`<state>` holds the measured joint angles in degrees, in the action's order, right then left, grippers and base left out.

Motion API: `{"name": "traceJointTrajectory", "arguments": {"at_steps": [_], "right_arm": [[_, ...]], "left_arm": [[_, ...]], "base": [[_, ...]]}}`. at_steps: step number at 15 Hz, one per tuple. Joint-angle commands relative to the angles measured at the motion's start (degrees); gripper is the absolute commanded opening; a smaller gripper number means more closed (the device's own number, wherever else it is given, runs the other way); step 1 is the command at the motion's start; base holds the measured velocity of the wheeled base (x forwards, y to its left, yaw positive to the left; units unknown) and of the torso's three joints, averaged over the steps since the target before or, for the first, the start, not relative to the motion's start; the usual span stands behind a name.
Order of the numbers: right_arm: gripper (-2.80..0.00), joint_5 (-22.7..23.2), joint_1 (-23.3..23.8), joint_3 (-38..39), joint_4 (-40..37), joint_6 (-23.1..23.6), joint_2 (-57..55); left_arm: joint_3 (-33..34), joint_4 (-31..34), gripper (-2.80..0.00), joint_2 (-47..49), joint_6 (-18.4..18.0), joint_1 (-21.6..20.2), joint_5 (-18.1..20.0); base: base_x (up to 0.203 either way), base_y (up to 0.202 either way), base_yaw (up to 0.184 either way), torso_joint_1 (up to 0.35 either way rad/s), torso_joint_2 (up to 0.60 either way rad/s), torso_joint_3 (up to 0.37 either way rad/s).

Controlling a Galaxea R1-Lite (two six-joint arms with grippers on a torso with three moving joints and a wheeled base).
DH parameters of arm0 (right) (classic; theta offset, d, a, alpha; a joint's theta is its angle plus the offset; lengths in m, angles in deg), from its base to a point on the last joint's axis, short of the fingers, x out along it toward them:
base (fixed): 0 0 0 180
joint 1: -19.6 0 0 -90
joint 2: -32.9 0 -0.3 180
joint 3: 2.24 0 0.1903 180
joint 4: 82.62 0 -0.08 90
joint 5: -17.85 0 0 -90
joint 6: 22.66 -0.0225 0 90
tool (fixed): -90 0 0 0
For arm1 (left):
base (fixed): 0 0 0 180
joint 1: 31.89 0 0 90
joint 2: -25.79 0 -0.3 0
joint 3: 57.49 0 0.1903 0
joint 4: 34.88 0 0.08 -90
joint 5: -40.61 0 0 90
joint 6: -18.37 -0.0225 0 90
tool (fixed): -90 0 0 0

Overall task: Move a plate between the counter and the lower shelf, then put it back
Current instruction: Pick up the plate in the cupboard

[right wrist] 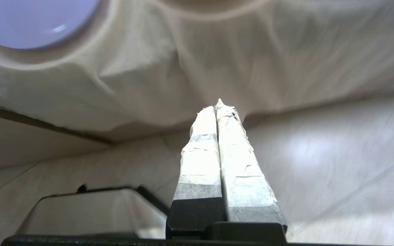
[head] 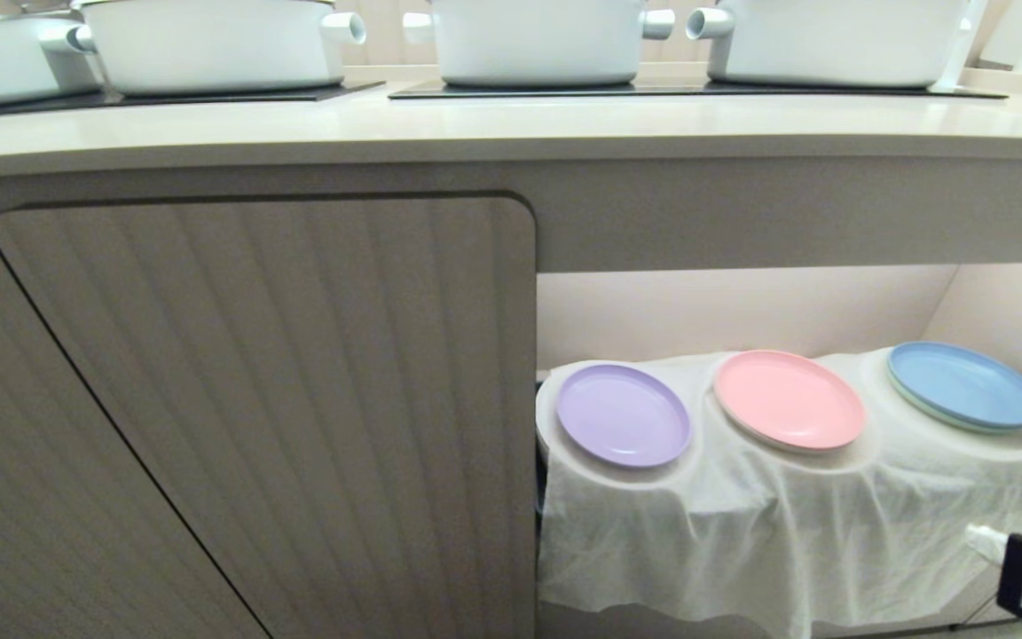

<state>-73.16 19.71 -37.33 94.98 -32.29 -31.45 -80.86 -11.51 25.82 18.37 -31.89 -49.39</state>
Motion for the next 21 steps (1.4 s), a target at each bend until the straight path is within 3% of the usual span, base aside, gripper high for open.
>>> {"name": "traceJointTrajectory", "arguments": {"at_steps": [1, 6, 13, 16, 21], "right_arm": [[-2.80, 1.7, 2.4, 4.6, 4.6, 3.2, 8.9], [-2.80, 3.4, 2.8, 10.7, 5.7, 9.4, 26.7], [-2.80, 3.2, 3.2, 11.7, -8.0, 10.4, 48.0], [-2.80, 0.5, 2.4, 11.7, -10.8, 10.5, 50.7], [-2.80, 0.1, 0.5, 11.7, -18.6, 10.4, 60.4]], "left_arm": [[0.0, 0.0, -2.80, 0.0, 0.0, 0.0, 0.0], [0.0, 0.0, -2.80, 0.0, 0.0, 0.0, 0.0], [0.0, 0.0, -2.80, 0.0, 0.0, 0.0, 0.0], [0.0, 0.0, -2.80, 0.0, 0.0, 0.0, 0.0], [0.0, 0.0, -2.80, 0.0, 0.0, 0.0, 0.0]], "base": [[0.000, 0.000, 0.000, 0.000, 0.00, 0.000], [0.000, 0.000, 0.000, 0.000, 0.00, 0.000], [0.000, 0.000, 0.000, 0.000, 0.00, 0.000], [0.000, 0.000, 0.000, 0.000, 0.00, 0.000], [0.000, 0.000, 0.000, 0.000, 0.00, 0.000]]}}
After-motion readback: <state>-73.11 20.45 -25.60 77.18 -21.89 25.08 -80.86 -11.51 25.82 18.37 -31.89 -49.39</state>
